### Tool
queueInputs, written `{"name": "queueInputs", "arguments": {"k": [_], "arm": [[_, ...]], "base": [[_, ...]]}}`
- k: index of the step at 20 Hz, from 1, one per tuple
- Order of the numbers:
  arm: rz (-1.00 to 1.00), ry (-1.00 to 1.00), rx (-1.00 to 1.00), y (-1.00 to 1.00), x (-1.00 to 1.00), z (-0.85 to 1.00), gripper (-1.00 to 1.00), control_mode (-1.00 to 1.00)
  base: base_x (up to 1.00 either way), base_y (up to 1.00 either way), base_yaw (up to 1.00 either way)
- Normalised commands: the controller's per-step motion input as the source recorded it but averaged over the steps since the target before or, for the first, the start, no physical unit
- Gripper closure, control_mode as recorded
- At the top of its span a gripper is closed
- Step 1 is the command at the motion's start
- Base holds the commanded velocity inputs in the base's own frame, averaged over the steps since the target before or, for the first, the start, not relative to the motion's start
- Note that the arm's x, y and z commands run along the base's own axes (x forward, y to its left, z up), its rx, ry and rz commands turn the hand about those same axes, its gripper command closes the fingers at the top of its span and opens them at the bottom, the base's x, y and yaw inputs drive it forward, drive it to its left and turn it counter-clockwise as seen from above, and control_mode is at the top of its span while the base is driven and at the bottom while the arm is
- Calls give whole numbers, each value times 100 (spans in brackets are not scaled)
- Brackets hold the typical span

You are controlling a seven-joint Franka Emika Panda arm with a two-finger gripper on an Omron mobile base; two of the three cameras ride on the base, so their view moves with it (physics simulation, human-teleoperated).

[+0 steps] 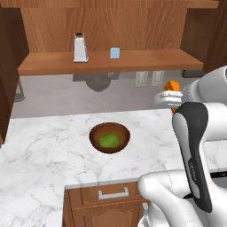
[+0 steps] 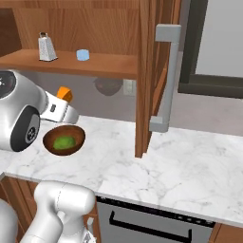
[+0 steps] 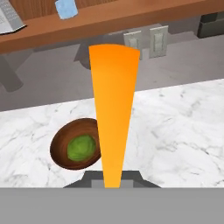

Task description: Pick the cheese from the fridge and the cheese grater from the cabinet and place them next to the salad bowl.

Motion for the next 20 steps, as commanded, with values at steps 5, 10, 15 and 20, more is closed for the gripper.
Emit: {"name": "queueInputs", "arguments": {"k": [5,10,15,20], "arm": [[0,7,-10,-1,23,-22,100,-100],[1,15,-16,-12,19,-53,100,-100],[1,22,-11,-14,0,-58,100,-100],[7,22,-1,-13,0,-47,100,-100]], "base": [[0,0,0],[0,0,0],[0,0,0],[0,0,0]]}}
